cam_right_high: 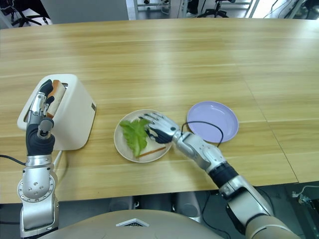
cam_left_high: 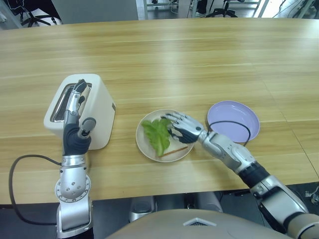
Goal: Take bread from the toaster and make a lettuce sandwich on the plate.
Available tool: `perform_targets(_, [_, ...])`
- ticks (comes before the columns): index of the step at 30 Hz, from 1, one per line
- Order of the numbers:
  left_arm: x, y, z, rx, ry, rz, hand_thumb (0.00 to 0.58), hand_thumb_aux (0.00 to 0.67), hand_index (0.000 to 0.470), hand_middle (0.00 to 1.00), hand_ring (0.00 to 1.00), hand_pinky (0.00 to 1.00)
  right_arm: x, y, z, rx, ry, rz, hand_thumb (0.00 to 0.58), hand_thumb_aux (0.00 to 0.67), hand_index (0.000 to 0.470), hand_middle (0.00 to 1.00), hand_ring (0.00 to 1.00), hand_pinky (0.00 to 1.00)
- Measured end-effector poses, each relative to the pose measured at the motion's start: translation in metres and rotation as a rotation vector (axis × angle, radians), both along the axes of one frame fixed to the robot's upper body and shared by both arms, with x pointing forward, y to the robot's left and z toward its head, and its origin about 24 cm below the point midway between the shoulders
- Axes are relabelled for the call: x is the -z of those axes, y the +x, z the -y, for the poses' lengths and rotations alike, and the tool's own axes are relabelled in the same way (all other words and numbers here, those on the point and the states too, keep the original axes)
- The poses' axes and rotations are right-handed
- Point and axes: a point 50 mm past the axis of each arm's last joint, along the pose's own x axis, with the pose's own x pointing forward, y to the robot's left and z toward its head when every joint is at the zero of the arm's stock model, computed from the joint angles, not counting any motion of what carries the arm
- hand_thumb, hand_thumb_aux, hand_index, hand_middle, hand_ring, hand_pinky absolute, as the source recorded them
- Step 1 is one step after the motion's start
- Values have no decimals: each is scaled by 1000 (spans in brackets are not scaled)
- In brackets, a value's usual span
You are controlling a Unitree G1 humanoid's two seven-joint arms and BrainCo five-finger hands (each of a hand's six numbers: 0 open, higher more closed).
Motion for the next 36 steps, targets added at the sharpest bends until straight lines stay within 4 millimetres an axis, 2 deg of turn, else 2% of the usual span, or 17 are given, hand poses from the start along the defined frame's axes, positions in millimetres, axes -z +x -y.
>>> perform_targets(6, [-1,-1,0,1,7,7,0,0,0,0,0,0,1,-2,12,3,-28,-11,580,670,460,0,0,0])
perform_targets(12, [-1,-1,-4,-36,36,9,0,0,0,0,0,0,0,-6,14,-5,-30,-21,580,670,460,0,0,0])
perform_targets(13, [-2,-1,-7,-77,74,8,0,0,0,0,0,0,-1,-6,14,3,-23,-17,458,363,249,0,0,0])
perform_targets(14, [-2,-1,-13,-132,113,7,0,0,0,0,0,0,-1,-7,13,10,-16,-13,458,363,249,0,0,0])
perform_targets(15, [-3,-2,-16,-171,142,8,0,0,0,0,0,0,-2,-8,13,14,-11,-9,0,0,0,0,0,0])
perform_targets(19, [-10,0,-38,-420,466,-23,0,0,0,0,0,0,-19,-6,10,50,112,48,0,0,0,0,0,0])
perform_targets(21, [-9,3,-50,-533,617,-65,0,0,0,0,0,0,-37,-8,6,65,265,93,0,0,0,0,0,0])
perform_targets(25, [-8,12,-64,-666,777,-139,0,0,0,0,0,0,-64,-18,3,91,590,103,0,0,0,0,0,0])
perform_targets(28, [-3,26,-72,-695,838,-237,0,0,0,0,0,0,-74,-29,5,116,805,58,0,0,0,0,0,0])
perform_targets(31, [11,42,-72,-646,864,-361,0,0,0,0,0,0,-80,-40,11,129,964,-8,0,0,0,0,0,0])
perform_targets(35, [30,54,-69,-568,887,-497,0,0,0,0,0,0,-95,-49,21,111,1110,-45,0,0,0,0,0,0])
perform_targets(36, [29,58,-68,-555,892,-503,116,71,49,0,0,0,-100,-50,26,108,1148,-50,0,0,0,0,0,0])
